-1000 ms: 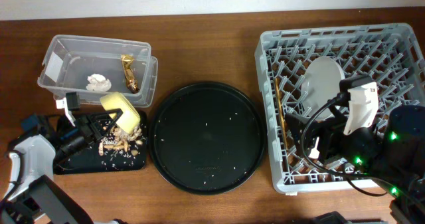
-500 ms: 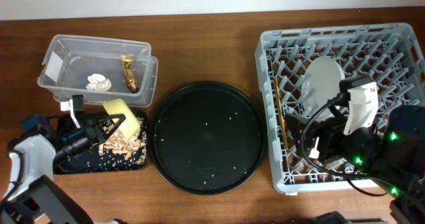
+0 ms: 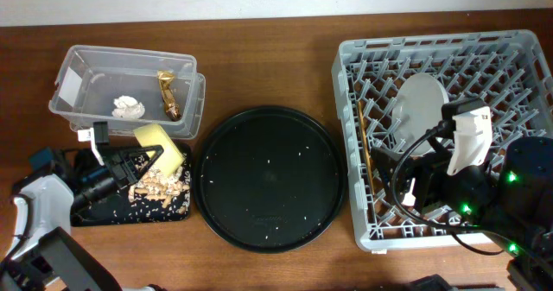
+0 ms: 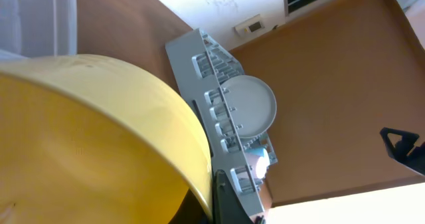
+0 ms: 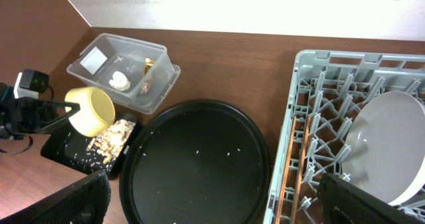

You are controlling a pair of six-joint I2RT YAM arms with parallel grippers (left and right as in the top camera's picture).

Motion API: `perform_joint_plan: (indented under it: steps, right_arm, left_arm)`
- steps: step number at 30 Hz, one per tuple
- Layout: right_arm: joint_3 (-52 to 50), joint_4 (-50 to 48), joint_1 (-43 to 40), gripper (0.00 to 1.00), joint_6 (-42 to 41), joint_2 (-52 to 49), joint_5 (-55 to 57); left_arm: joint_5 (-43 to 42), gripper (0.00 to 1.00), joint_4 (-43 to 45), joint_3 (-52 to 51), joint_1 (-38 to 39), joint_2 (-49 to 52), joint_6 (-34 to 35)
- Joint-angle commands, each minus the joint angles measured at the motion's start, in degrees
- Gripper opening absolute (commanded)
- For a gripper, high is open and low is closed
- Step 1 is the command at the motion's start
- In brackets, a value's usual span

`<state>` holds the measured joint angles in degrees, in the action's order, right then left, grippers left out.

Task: Sort waste into correct bins and load items into the dishwasher rack
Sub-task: 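Grasp the yellow bowl with the left gripper and tip scraps onto the black tray, then carry the yellow bowl over the rack and hand it to the right gripper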

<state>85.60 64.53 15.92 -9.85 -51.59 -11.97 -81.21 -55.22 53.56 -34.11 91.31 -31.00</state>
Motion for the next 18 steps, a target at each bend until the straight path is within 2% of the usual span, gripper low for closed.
perform_joint_plan:
  steps: [1, 2, 5, 6, 7, 9, 11, 16, 17, 18]
  right_arm:
    - [0.17, -0.17, 0.24, 0.98, 0.37, 0.07, -0.28]
    - [0.17, -0.17, 0.24, 0.98, 0.37, 0.07, -0.28]
    - [0.17, -0.17, 0.24, 0.98, 0.37, 0.07, -0.28]
    - [0.17, -0.17, 0.24, 0.98, 0.37, 0.07, -0.28]
    - [0.17, -0.17, 0.24, 0.98, 0.37, 0.07, -0.28]
    - [0.17, -0.17, 0.24, 0.98, 0.37, 0.07, -0.28]
    - [0.17, -0.17, 0.24, 0.98, 0.37, 0.07, -0.28]
    - [0.17, -0.17, 0.24, 0.98, 0.37, 0.07, -0.28]
    - [0.17, -0.17, 0.24, 0.98, 0.37, 0.07, -0.28]
    - [0.17, -0.17, 0.24, 0.98, 0.37, 0.07, -0.28]
  left_arm:
    - [5.11, 0.0, -0.46, -0.17, 0.52, -0.24, 2.25]
    - [1.57, 0.0, -3.19, -0.15, 1.07, -0.31, -0.44]
    - [2.21, 0.0, -3.91, -0.15, 3.85, -1.27, -6.14]
    - [8.57, 0.0, -1.99, -0.15, 3.08, -1.33, -2.56]
    - [7.85, 0.0, -2.51, -0.17, 2.43, -1.27, -0.59]
    - [-2.75, 0.0, -6.38, -0.17, 3.67, -1.29, -5.9]
    - [-4.04, 0.0, -6.36, -0.15, 5.88, -1.46, -5.88]
    - [-4.55, 0.0, -5.77, 7.13, 20.09, -1.7, -5.55]
    - [-3.85, 0.0, -3.74, 9.51, 23.06, -1.7, -4.02]
    - [-0.46, 0.0, 1.36, 11.78, 26.29, -1.64, 1.29]
